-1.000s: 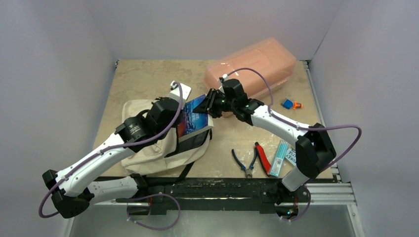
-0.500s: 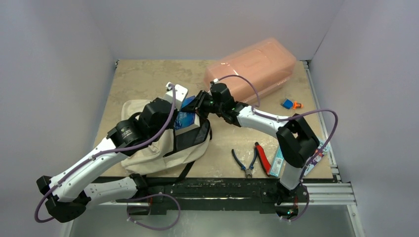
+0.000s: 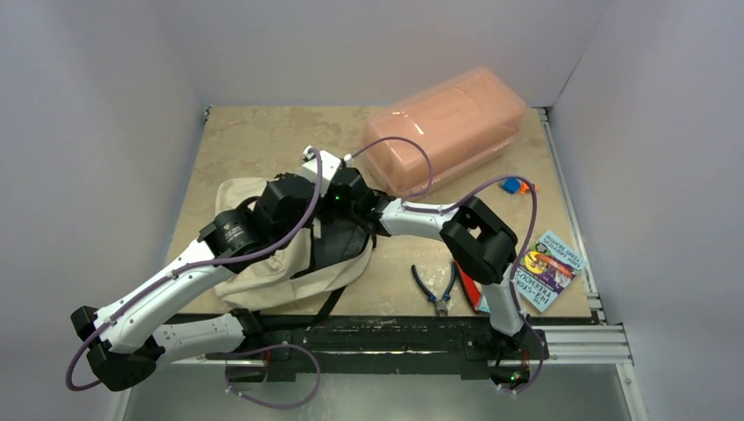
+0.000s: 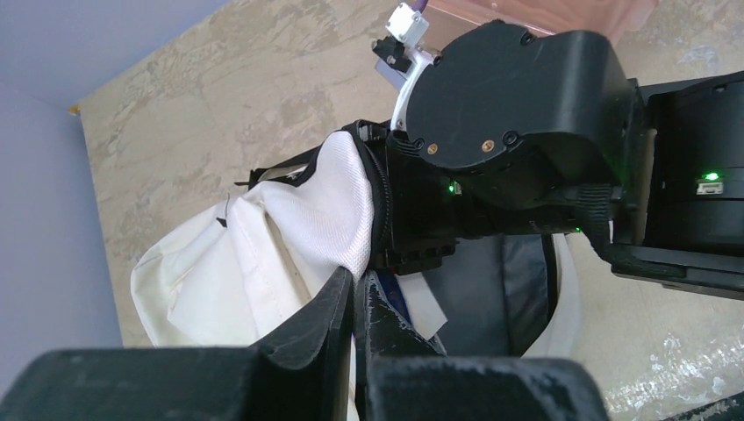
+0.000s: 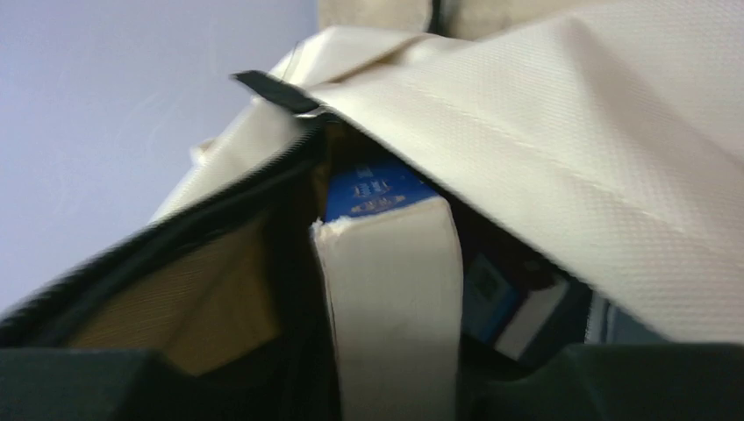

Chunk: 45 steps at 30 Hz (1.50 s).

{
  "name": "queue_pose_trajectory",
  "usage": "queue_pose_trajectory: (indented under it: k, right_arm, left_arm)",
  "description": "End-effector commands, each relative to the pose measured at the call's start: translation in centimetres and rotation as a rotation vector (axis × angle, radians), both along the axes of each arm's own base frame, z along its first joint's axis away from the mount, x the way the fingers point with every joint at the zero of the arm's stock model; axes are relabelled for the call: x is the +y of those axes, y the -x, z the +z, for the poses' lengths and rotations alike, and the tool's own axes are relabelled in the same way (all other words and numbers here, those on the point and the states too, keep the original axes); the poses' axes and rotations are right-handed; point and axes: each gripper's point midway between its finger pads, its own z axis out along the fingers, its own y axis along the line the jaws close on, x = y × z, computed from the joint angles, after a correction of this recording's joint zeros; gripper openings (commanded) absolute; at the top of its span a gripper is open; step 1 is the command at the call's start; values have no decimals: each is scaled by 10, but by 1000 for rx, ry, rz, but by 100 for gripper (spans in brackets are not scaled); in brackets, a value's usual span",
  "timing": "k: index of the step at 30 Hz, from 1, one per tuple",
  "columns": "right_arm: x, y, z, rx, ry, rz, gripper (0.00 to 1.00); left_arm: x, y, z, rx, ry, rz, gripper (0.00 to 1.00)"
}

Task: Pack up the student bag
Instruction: Place the book in the student bag.

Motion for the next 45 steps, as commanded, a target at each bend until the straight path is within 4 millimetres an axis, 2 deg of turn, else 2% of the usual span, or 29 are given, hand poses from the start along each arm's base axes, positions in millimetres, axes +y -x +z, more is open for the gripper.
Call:
queue_pose_trajectory:
  k: [1, 2, 3, 6, 9, 13, 16, 17, 19, 20, 23, 26, 29, 34, 35, 36, 37, 41, 45]
  right_arm:
    - [7, 1, 35, -131, -49, 65, 61]
    - [0, 4, 28, -135, -11, 66, 72]
    - [-5, 8, 23, -132, 8, 78, 79]
    - [-19, 21, 12, -133, 35, 158, 90]
    - [-28, 41, 3, -128, 43, 239, 91]
    - [-35, 52, 14, -155, -27, 285, 86]
    - [-31, 62, 33, -149, -162, 329, 62]
    - [-30, 64, 39, -149, -203, 335, 48]
    - [-27, 66, 60, -166, -295, 342, 9]
    - [-27, 67, 75, -186, -350, 342, 0]
    - [-24, 61, 113, -216, -472, 321, 0]
    - [-6, 54, 127, -210, -510, 329, 0]
    - [12, 49, 124, -197, -527, 325, 0]
    - [34, 35, 78, -180, -417, 293, 0]
    - [35, 34, 72, -189, -398, 292, 6]
    - [35, 34, 65, -189, -369, 296, 23]
    - [33, 34, 54, -185, -319, 295, 37]
    - [15, 37, 32, -202, -136, 291, 48]
    - [-10, 39, 19, -232, 55, 312, 66]
  left_arm:
    - [0, -6, 26, -84, 66, 15, 0]
    - [1, -6, 25, -86, 68, 17, 0]
    - [2, -6, 25, -90, 71, 20, 0]
    - [3, -6, 25, -98, 69, 18, 0]
    - [6, -6, 26, -107, 55, 23, 0]
    - [6, -6, 26, -105, 51, 22, 0]
    - [7, -5, 26, -101, 48, 20, 0]
    - [7, -4, 26, -100, 50, 19, 0]
    - [8, -4, 26, -96, 53, 18, 0]
    - [7, -3, 26, -93, 53, 17, 0]
    - [7, -1, 29, -89, 61, 12, 0]
    - [6, 0, 34, -92, 70, -5, 0]
    - [2, 1, 37, -98, 57, -39, 0]
    - [5, -4, 36, -107, 17, -18, 0]
    - [7, -6, 34, -107, 4, -6, 0]
    - [9, -7, 31, -106, -8, 3, 0]
    - [10, -8, 29, -105, -19, 9, 0]
    - [17, -9, 22, -106, -35, 47, 0]
    - [21, -9, 20, -119, -27, 73, 0]
